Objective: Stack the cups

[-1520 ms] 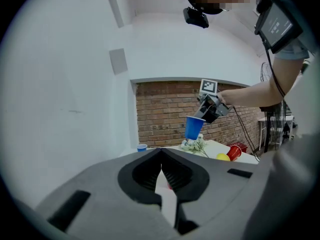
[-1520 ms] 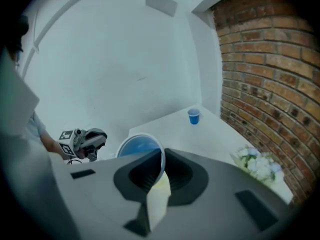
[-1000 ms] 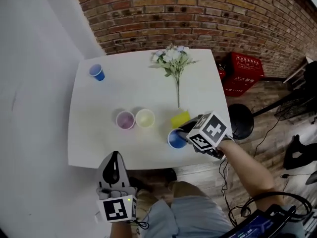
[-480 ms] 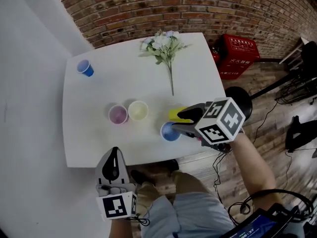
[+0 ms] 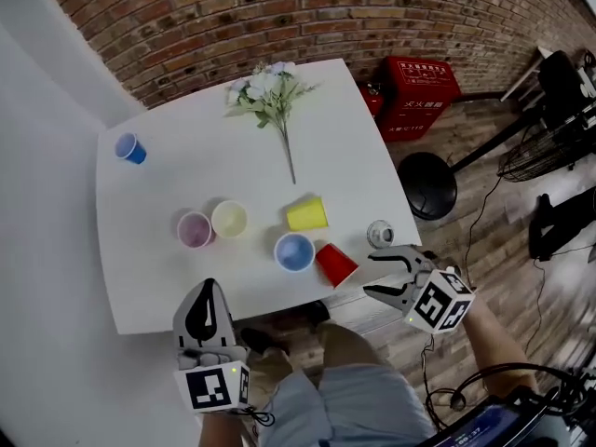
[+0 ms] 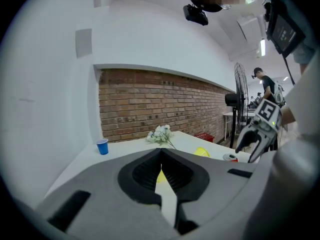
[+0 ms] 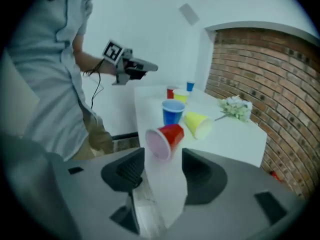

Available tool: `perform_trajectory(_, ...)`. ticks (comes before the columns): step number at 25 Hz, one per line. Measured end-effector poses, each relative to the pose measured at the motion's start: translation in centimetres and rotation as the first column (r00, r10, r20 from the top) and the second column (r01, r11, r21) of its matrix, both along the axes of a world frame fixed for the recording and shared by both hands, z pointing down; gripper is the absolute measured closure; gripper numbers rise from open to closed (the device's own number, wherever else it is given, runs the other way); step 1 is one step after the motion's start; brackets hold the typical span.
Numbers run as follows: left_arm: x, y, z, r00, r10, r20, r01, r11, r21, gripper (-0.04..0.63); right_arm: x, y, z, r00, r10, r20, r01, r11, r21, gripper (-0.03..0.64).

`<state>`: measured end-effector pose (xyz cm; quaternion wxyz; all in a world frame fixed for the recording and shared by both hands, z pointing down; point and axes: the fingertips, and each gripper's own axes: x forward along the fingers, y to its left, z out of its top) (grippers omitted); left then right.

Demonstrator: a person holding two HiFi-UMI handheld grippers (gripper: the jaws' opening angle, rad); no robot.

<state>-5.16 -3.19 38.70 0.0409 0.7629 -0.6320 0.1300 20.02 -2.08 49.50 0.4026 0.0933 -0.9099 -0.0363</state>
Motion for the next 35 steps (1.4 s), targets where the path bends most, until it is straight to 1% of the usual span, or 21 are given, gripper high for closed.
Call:
perform_trajectory(1,0.1,-0.1,0.2,1.0,0.005,0.003,-0.005,1.0,-0.005,0.586,-0.6,0.6,1.7,1.0,-0.003,-0.013,0.004,1.0,0.031,0.377)
perform_trajectory(3,0.4,-0.1,0.6,1.0,0.011,0.014,-0.01,1.0,-0.015,0.586,-1.6,0.4,4.1,1.0,0.023,-0.008,-0.022,0.995,0.099,0.382)
perform_trajectory(6,0.6,0.3,0.7,1.0,0.005,0.028,-0.004,1.0,-0.028,0.586,-2.5,-0.4,4.7,0.998,0.036,0.042,-0.043,0.985,0.169,0.436)
perform_trajectory(9,0.3,0.7,1.2,0.999,-0.006,0.033,0.007,0.999,-0.041,0.586,-4.0,-0.5,4.5,0.998,0.012,0.059,-0.024,0.979,0.203,0.442)
perform_trajectory(10,0.2,0.8,1.4,0.999,-0.009,0.034,0.01,0.999,-0.042,0.586,-4.4,-0.7,4.5,0.998,0.005,0.057,-0.017,0.976,0.217,0.456)
perform_trajectory(11,0.1,0.8,1.4,0.999,-0.011,0.036,0.013,0.999,-0.041,0.586,-4.7,-0.9,4.4,0.998,-0.001,0.055,-0.012,0.972,0.233,0.481)
perform_trajectory(14,-0.1,0.9,1.1,0.999,-0.023,0.039,0.025,0.999,-0.031,0.586,-4.7,-1.5,3.3,0.998,-0.006,0.063,-0.01,0.966,0.259,0.586)
perform_trajectory(16,-0.4,1.0,1.0,0.999,-0.033,0.037,0.034,0.999,-0.026,0.586,-4.6,-1.5,2.5,0.998,-0.009,0.069,-0.008,0.97,0.245,0.589)
perform_trajectory(23,-1.3,1.2,-0.1,0.998,-0.061,0.025,0.061,0.998,0.012,0.586,-3.8,-2.9,-1.6,0.995,-0.01,0.104,-0.002,0.993,0.116,0.591)
perform_trajectory(26,-2.1,1.5,-0.6,0.997,-0.08,0.016,0.08,0.996,0.033,0.586,-3.2,-5.2,-4.5,0.989,0.041,0.14,-0.046,0.999,0.029,0.591)
perform_trajectory(29,-2.8,1.4,-1.0,0.996,-0.093,0.011,0.093,0.994,0.053,0.586,-2.8,-9.6,-7.3,0.984,0.12,0.131,-0.109,0.99,-0.091,0.591)
perform_trajectory(31,-2.9,1.4,-1.4,0.995,-0.103,0.01,0.102,0.993,0.063,0.586,-2.8,-12.7,-8.6,0.98,0.174,0.1,-0.153,0.97,-0.188,0.591)
perform_trajectory(33,-2.9,1.6,-2.0,0.994,-0.113,0.01,0.112,0.991,0.071,0.586,-2.7,-14.9,-9.2,0.976,0.214,0.036,-0.194,0.934,-0.3,0.592)
perform_trajectory(34,-2.9,1.7,-2.2,0.993,-0.118,0.01,0.117,0.99,0.073,0.586,-2.6,-15.5,-9.1,0.973,0.23,-0.008,-0.216,0.903,-0.372,0.591)
perform_trajectory(35,-3.0,1.9,-2.5,0.992,-0.123,0.01,0.122,0.99,0.074,0.586,-2.5,-15.9,-8.8,0.967,0.248,-0.055,-0.246,0.856,-0.455,0.591)
